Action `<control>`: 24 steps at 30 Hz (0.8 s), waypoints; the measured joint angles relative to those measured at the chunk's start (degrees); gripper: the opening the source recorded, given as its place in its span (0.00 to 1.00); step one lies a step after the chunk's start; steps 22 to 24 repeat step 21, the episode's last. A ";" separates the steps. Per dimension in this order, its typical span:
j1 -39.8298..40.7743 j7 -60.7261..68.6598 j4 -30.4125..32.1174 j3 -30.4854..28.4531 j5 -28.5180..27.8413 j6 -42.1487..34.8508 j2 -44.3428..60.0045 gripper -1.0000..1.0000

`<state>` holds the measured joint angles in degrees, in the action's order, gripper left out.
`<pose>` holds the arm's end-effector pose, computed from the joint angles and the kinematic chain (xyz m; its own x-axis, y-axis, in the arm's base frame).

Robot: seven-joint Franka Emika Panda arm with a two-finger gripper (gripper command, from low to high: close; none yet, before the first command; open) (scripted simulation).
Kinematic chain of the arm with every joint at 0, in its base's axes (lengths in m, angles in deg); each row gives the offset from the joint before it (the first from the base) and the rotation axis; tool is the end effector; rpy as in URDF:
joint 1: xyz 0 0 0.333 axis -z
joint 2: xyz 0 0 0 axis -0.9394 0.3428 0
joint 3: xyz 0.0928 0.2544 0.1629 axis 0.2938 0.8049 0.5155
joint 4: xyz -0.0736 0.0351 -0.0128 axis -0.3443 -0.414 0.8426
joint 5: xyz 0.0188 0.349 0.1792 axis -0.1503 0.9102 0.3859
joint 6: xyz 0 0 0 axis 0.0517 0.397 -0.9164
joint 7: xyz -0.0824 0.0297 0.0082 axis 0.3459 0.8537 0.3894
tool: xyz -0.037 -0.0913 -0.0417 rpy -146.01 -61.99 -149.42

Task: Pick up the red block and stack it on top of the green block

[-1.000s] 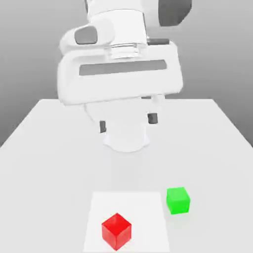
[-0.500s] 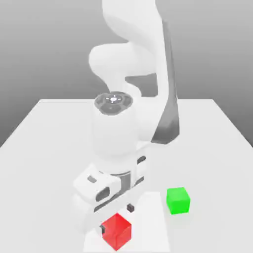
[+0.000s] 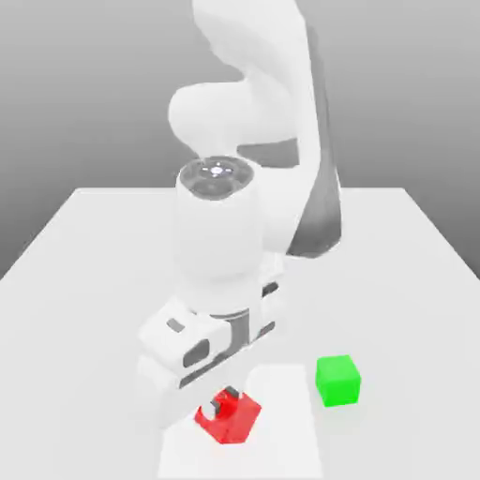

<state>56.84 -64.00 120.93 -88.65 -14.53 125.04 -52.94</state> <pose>0.4420 0.0279 0.2210 0.9960 0.0892 -0.0059 0.0892 -0.9960 -0.0055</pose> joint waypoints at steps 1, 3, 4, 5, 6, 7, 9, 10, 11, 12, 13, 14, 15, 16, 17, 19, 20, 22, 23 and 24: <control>-2.20 -0.57 1.62 1.12 -0.77 -0.29 -1.91 0.00; -6.27 -1.46 4.96 3.30 -1.97 -0.76 -5.74 0.00; -8.56 -1.77 6.65 4.13 -2.37 -0.94 -7.66 0.00; -9.53 -2.11 8.36 4.83 -2.81 -1.09 -9.60 0.00; -10.49 -2.38 10.07 5.73 -3.12 -1.20 -11.52 0.00; -11.09 -2.44 11.09 6.30 -3.17 -0.58 -11.99 0.00; -11.86 -2.21 11.73 6.62 -2.82 2.17 -9.94 0.00; -12.06 -2.05 11.77 6.66 -2.59 3.88 -8.29 0.00; -12.31 -1.82 11.76 6.63 -2.30 5.68 -6.48 0.00; -12.44 -1.69 11.72 6.70 -2.10 7.56 -4.57 0.00; -12.23 -1.58 11.67 6.71 -1.93 9.47 -2.60 0.00; -12.13 -1.53 11.64 6.73 -1.84 10.91 -1.11 1.00; -12.15 -1.53 11.64 6.73 -1.84 10.91 -1.11 1.00; -12.16 -1.53 11.64 6.73 -1.84 10.91 -1.11 1.00; -12.21 -1.53 11.63 6.73 -1.84 10.91 -1.11 1.00; -12.20 -1.53 11.64 6.73 -1.84 10.91 -1.11 1.00; -12.16 -1.49 11.62 6.74 -1.78 11.67 -0.36 1.00; -12.15 -1.49 11.63 6.73 -1.80 11.08 -1.00 1.00; -12.15 -1.49 11.63 6.73 -1.80 11.08 -1.00 1.00; -12.15 -1.49 11.63 6.73 -1.80 11.08 -1.00 1.00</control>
